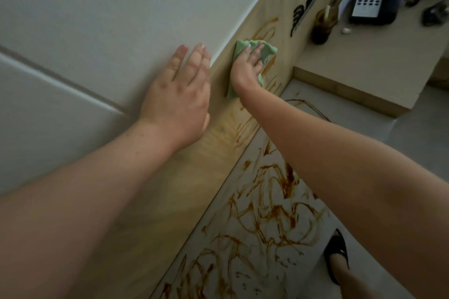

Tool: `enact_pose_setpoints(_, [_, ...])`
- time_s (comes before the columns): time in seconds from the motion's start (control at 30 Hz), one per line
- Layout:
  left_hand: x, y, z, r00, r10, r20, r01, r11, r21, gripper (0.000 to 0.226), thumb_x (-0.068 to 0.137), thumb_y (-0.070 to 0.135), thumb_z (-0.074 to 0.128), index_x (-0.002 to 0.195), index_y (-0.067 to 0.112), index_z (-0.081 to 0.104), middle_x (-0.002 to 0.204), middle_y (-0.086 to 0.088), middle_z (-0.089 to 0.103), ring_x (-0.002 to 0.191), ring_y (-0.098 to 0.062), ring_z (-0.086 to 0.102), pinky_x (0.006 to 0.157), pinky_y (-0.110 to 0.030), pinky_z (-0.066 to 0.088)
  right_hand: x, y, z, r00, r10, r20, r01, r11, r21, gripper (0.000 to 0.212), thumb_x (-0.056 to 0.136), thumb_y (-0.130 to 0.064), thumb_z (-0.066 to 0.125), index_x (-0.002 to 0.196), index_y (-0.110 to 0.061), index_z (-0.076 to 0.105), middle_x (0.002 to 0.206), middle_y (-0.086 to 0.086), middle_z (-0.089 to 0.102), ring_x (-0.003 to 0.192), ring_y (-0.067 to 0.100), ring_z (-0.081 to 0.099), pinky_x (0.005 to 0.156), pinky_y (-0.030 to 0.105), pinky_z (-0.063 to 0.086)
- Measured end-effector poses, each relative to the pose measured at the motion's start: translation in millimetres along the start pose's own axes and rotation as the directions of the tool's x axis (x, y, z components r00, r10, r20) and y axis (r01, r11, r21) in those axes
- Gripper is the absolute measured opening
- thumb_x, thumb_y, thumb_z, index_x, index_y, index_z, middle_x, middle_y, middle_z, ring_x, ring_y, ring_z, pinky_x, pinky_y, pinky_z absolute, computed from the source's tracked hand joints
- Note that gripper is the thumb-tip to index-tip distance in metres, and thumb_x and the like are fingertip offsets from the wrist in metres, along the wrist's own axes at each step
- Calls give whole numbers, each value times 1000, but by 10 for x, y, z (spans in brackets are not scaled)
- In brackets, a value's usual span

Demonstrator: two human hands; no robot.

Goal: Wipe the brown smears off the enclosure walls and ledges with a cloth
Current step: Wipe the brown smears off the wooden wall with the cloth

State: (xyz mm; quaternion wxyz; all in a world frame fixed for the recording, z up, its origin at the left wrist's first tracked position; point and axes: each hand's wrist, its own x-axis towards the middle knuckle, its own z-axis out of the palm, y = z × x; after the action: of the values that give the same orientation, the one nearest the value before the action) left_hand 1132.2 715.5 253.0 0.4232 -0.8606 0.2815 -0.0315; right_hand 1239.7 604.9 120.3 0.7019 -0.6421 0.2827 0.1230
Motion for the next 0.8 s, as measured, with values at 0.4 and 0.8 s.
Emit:
enact_pose_setpoints(0.4, [1043,71,236,996,91,6,-90,972,216,83,102,49,-2,156,-14,-7,167,-31,-13,156,-43,-12,125,-55,-13,1021,-392,-474,990,-87,-114,98,990,98,58,109,-56,10,162,-43,-10,174,2,-7,159,31,-4,123,59,-5])
enact_pose_setpoints(0.8, [1092,84,333,993,102,-59,-94,988,123,80,105,45,13,157,-15,1,167,-34,-3,156,-47,-7,123,-58,-17,131,217,19,931,-362,-54,366,925,99,59,109,-55,18,158,-50,-15,171,-7,-18,158,24,-17,126,54,-6])
